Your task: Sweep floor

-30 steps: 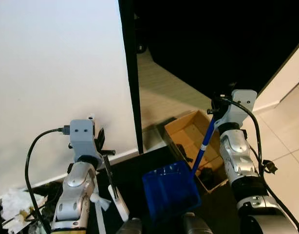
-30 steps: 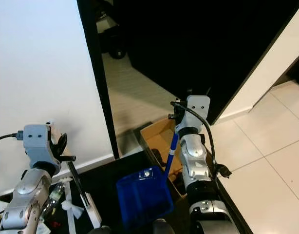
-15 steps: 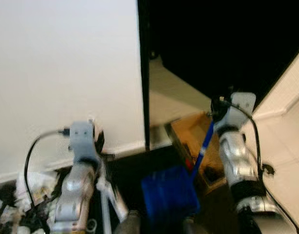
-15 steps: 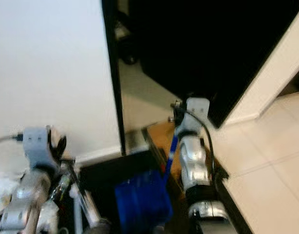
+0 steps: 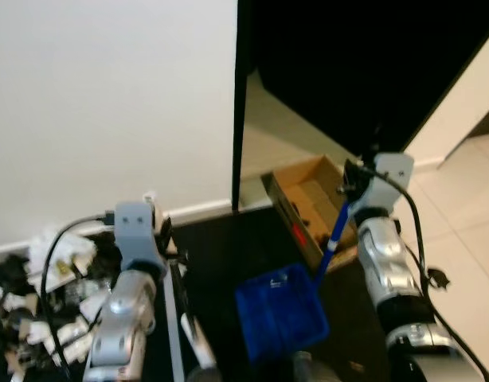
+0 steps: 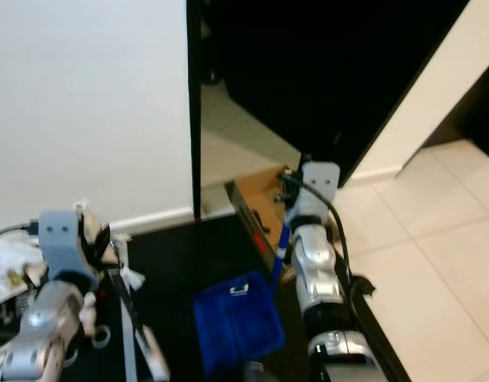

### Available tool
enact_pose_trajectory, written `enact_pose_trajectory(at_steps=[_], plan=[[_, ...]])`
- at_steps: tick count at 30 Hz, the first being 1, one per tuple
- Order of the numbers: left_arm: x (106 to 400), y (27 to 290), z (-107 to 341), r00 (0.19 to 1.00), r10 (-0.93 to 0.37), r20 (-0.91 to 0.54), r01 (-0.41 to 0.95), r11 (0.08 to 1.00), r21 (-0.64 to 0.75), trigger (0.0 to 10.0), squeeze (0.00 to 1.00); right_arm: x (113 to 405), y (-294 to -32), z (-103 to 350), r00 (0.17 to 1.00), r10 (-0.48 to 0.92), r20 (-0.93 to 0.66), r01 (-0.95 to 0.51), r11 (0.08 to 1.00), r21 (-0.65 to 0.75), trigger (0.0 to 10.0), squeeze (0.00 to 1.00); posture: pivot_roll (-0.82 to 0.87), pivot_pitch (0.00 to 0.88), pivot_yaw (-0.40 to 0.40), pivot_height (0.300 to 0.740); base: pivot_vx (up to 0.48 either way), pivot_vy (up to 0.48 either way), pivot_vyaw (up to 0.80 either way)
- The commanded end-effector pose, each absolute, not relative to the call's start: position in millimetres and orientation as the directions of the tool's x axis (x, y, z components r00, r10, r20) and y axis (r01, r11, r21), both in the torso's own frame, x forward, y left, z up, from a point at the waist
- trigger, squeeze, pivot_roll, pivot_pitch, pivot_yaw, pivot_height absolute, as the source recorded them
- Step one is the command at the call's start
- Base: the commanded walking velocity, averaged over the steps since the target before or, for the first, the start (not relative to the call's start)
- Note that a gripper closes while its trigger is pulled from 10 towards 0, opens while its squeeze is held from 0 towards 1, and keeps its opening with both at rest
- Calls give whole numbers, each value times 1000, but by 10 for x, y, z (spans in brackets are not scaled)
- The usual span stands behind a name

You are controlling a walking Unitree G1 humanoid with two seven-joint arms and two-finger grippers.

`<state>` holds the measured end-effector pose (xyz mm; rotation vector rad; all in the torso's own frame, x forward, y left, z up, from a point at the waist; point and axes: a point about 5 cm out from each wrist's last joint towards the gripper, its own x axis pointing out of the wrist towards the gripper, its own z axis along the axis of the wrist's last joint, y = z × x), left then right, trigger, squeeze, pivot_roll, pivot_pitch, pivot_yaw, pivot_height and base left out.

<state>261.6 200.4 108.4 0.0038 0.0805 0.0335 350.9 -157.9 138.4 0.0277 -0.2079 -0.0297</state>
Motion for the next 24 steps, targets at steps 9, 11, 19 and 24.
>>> enact_pose_trajectory(at_steps=[9,11,19,24], plan=[[2618,1984,1129,998,27,-59,-26,1000,15,10000,0,3509,-1596,1408,976,-40,216,34,999,33,10000,0,227,144,-36,740,0,0,0],[2617,1984,1129,998,27,-59,-26,1000,15,10000,0,3509,-1595,1408,976,-40,216,34,999,31,10000,0,228,145,-35,740,0,0,0],[2616,1981,1130,998,27,-61,-27,1000,13,10000,0,3507,-1594,1419,973,-41,225,37,999,22,10000,0,228,148,-35,740,0,0,339],[2614,1984,1125,998,28,-63,-27,1000,12,10000,0,3506,-1601,1425,972,-46,229,45,999,10,10000,0,227,149,-36,740,0,0,788]])
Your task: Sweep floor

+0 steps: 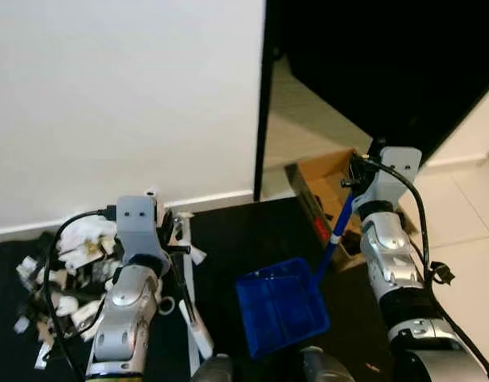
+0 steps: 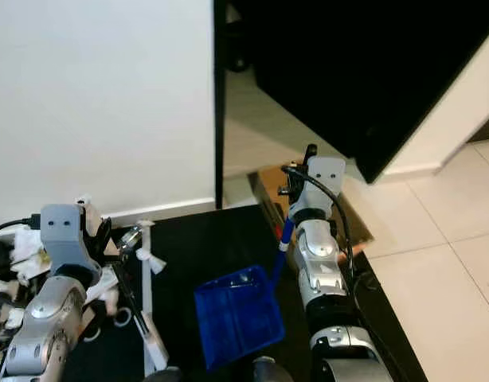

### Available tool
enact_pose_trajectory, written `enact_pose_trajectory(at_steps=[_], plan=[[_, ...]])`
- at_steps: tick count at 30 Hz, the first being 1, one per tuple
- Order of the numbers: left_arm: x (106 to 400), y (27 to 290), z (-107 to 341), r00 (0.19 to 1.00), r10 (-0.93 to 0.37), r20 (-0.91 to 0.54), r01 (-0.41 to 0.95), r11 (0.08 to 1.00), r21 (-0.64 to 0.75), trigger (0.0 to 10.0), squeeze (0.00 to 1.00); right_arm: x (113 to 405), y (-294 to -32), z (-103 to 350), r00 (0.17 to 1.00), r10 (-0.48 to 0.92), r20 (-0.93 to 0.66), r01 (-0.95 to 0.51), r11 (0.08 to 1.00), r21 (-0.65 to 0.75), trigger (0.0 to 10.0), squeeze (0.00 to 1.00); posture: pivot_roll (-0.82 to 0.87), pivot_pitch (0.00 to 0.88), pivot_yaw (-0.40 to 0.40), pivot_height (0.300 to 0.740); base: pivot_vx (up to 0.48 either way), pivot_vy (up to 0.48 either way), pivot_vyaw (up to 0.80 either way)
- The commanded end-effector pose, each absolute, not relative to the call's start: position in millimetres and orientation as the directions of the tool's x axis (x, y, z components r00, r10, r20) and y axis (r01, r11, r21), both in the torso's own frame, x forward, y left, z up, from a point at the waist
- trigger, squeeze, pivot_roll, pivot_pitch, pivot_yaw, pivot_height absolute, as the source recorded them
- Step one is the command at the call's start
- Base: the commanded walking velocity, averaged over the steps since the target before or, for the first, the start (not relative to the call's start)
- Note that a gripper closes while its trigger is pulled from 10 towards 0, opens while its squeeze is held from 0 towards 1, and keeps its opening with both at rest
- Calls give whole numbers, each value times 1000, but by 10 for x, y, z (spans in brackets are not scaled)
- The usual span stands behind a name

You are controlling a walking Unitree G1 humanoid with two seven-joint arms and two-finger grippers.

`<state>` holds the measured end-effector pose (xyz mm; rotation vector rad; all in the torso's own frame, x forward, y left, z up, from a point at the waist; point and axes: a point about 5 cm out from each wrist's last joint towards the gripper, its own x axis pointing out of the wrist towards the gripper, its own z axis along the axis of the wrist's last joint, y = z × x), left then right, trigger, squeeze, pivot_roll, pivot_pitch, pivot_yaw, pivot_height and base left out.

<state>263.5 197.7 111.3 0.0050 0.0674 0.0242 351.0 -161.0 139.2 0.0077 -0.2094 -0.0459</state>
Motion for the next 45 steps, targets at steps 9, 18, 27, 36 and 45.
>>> enact_pose_trajectory(at_steps=[9,18,27,36,45], plan=[[2613,1986,1121,997,30,-65,-29,999,12,10000,0,3509,-1591,1431,972,-42,232,40,999,14,10000,0,230,150,-37,740,0,0,783],[2616,1987,1123,998,29,-64,-28,1000,13,10000,0,3510,-1590,1433,971,-46,233,44,999,15,10000,0,230,149,-36,740,0,0,781],[2621,1986,1121,998,26,-66,-25,1000,15,10000,0,3506,-1614,1432,971,-56,234,54,998,16,10000,0,228,150,-34,740,0,0,781],[2623,1985,1119,998,21,-65,-20,1000,16,10000,0,3507,-1622,1435,970,-64,235,61,998,18,10000,0,226,141,-32,740,0,0,649],[2622,1980,1122,998,17,-64,-16,1000,14,10000,0,3509,-1657,1430,970,-87,229,78,996,51,10000,0,224,143,-30,740,0,0,213]])
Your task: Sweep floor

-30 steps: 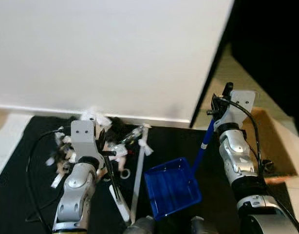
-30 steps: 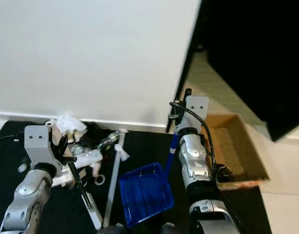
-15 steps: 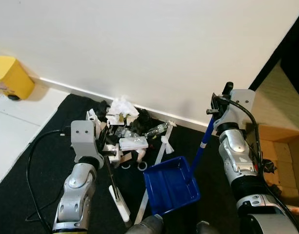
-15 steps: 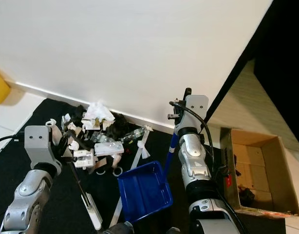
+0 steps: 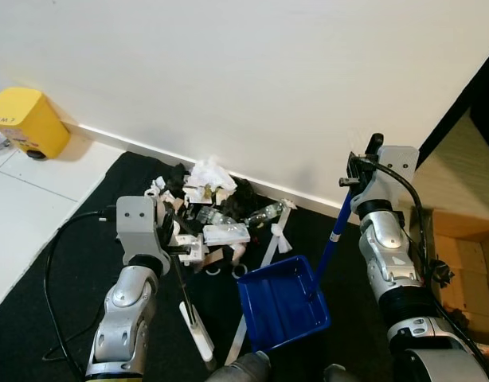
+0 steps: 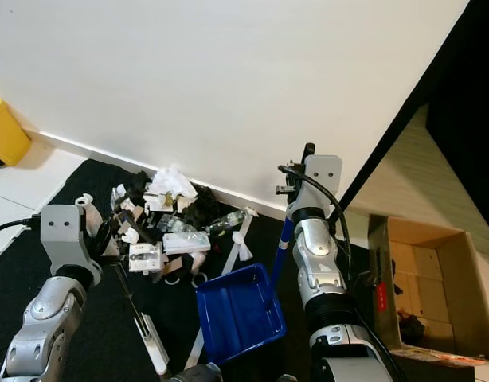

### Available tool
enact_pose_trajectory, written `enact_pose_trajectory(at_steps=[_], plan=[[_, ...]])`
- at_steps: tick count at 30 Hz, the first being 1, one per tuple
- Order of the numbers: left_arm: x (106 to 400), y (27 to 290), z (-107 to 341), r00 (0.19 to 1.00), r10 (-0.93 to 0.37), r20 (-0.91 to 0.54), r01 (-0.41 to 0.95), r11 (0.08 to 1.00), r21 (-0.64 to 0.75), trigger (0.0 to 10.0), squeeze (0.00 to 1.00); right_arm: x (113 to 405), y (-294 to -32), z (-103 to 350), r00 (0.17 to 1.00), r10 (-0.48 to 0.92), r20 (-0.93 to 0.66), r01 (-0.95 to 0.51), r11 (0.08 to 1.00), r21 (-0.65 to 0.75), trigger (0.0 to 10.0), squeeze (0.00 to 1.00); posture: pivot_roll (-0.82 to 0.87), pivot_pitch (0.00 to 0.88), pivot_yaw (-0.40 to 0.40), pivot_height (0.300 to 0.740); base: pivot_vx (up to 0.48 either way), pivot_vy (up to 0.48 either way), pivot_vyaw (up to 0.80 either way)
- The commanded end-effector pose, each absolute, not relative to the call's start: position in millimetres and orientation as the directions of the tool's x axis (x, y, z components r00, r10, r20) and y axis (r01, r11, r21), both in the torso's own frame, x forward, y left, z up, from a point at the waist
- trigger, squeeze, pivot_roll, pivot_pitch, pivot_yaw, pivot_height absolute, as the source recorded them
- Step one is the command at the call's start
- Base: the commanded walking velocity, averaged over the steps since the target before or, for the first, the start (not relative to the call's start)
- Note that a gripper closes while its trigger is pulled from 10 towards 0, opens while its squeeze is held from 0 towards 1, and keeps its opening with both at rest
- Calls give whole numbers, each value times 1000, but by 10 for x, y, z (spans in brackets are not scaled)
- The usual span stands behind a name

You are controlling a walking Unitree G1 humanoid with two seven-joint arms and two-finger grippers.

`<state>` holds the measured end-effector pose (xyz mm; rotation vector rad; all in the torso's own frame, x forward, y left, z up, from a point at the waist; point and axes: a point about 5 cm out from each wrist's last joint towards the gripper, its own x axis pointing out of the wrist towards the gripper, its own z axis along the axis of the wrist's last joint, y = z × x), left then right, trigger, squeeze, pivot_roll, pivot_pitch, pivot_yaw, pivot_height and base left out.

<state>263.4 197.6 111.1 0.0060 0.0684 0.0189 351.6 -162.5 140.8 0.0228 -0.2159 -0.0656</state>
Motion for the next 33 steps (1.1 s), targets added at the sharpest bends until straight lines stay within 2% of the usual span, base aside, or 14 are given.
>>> enact_pose_trajectory(at_steps=[1,14,26,33], plan=[[2622,1980,1122,998,17,-64,-16,1000,14,10000,0,3509,-1657,1430,970,-87,229,78,996,51,10000,0,224,143,-30,740,0,0,0],[2629,1977,1126,998,14,-64,-13,1000,15,10000,0,3503,-1666,1424,969,-95,227,84,995,58,10000,0,222,146,-27,740,0,0,0],[2639,1973,1126,998,13,-64,-12,1000,14,10000,0,3509,-1684,1424,970,-99,223,86,994,69,10000,0,221,147,-28,740,0,0,-800],[2640,1971,1126,998,15,-63,-14,1000,13,10000,0,3514,-1657,1418,972,-81,219,71,996,54,10000,0,222,148,-30,740,0,0,0]])
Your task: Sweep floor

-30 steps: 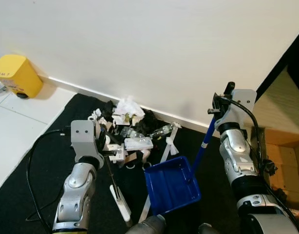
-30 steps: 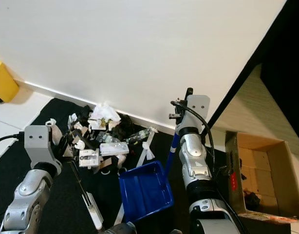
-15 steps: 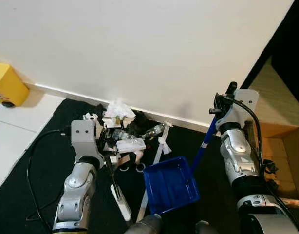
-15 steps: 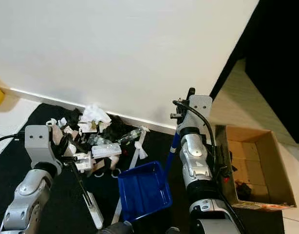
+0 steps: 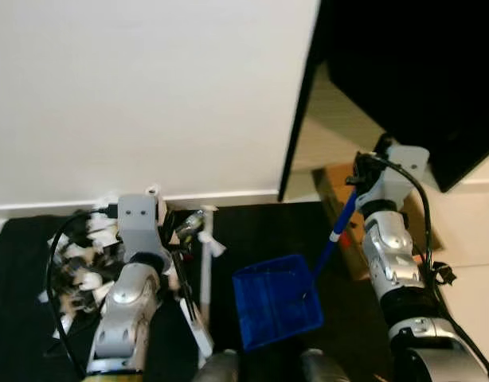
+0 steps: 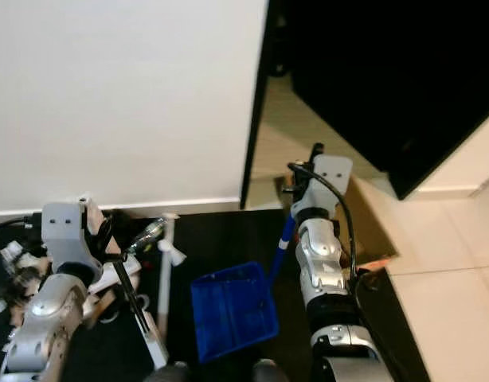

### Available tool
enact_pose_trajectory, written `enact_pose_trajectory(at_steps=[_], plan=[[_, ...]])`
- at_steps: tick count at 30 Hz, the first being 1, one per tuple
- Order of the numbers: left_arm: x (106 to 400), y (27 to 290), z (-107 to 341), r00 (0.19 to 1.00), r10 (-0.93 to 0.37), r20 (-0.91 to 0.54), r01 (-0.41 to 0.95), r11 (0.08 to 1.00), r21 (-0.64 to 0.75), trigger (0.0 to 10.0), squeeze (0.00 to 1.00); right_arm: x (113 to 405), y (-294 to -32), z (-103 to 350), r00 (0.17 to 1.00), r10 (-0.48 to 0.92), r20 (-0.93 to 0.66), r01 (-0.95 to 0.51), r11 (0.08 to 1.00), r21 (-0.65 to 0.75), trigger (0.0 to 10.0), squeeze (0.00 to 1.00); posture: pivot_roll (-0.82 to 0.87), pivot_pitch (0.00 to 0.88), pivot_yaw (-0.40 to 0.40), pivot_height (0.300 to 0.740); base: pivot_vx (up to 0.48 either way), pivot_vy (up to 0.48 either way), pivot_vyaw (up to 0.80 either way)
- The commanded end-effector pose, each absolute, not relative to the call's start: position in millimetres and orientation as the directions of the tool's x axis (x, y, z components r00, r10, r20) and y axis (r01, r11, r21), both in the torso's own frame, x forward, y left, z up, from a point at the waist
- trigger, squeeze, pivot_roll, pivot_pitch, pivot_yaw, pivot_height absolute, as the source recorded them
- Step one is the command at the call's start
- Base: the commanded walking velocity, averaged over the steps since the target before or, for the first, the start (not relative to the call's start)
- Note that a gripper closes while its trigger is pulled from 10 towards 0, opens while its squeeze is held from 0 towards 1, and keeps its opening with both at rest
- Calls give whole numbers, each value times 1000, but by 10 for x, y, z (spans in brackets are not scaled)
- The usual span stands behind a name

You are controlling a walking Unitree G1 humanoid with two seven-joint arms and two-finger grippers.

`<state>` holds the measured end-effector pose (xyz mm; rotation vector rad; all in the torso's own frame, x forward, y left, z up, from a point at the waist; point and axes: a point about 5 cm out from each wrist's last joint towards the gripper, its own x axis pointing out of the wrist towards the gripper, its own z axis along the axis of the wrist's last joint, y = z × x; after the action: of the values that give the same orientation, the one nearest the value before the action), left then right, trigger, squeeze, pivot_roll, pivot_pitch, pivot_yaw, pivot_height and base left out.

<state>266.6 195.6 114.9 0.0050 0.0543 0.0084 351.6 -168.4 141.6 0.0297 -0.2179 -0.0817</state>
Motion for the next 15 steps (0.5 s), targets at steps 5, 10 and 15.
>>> enact_pose_trajectory(at_steps=[5,10,15], plan=[[2640,1973,1125,998,18,-63,-17,1000,12,10000,0,3513,-1630,1414,974,-65,218,55,997,52,10000,0,222,149,-30,740,0,0,0],[2645,1993,1119,997,32,-73,-32,999,-7,10000,0,3509,-1592,1412,975,-41,218,31,998,49,10000,0,222,150,-29,740,0,0,0],[2643,1976,1122,997,19,-75,-19,1000,0,10000,0,3505,-1567,1425,974,-30,226,21,999,43,10000,0,223,152,-29,740,0,0,0]])
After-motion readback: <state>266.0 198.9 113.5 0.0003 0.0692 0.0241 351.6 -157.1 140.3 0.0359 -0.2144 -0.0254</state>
